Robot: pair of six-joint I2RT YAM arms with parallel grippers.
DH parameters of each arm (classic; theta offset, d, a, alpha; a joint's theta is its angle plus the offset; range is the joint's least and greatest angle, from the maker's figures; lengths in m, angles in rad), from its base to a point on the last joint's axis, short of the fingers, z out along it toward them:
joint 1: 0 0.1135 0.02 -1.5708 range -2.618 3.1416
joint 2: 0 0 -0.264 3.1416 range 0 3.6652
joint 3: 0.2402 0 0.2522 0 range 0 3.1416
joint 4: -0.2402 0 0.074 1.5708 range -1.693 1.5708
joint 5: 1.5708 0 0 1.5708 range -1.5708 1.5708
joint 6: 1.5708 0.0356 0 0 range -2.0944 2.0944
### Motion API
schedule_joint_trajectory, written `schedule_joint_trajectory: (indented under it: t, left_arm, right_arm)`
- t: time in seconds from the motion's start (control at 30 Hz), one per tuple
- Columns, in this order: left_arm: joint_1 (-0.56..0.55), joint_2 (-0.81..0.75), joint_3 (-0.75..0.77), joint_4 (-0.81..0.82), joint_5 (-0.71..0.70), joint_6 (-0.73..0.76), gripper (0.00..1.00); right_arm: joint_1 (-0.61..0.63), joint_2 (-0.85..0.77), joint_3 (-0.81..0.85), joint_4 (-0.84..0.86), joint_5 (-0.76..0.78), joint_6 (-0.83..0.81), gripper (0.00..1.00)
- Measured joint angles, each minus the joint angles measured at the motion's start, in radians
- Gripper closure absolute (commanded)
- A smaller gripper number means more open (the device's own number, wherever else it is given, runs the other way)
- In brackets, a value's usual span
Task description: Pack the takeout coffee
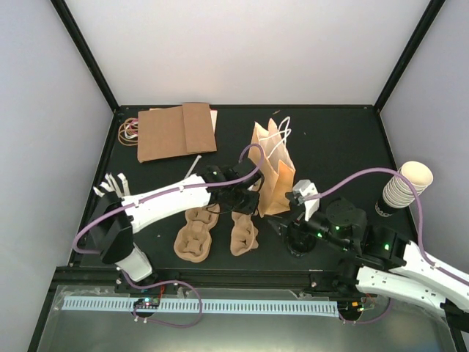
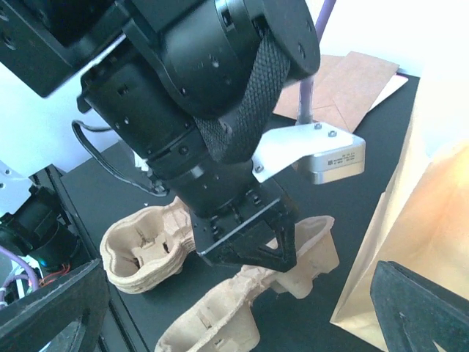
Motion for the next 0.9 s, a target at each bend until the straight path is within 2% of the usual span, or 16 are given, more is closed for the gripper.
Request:
schedule_joint_trajectory:
  t: [0.2, 0.3, 0.4, 0.5, 0.77, 0.9]
  left_arm:
    - [-0.009, 0.051, 0.0, 0.037, -0.012, -0.017, 0.92]
    - [-0.01, 0.071, 0.0, 0.047, -0.012, -0.021, 0.75]
    - [-0.01, 0.077, 0.0, 0.058, -0.012, -0.026, 0.49]
    - [-0.011, 0.077, 0.0, 0.063, -0.016, -0.028, 0.39]
    - [-0.011, 0.038, 0.0, 0.041, -0.039, -0.022, 0.26]
    - [-0.011, -0.026, 0.0, 0.011, -0.06, -0.011, 0.13]
  right_arm:
    - [0.0, -0.039, -0.016, -0.003, 0.03, 0.015, 0.0]
    - [0.0, -0.045, -0.024, -0.003, 0.042, 0.016, 0.0]
    - [0.0, -0.046, -0.033, -0.008, 0.048, 0.019, 0.0]
    - [0.0, -0.047, -0.035, -0.008, 0.05, 0.019, 0.0]
    - [0.0, -0.047, -0.036, -0.007, 0.06, 0.019, 0.0]
    - [0.0, -0.046, -0.037, -0.007, 0.064, 0.019, 0.0]
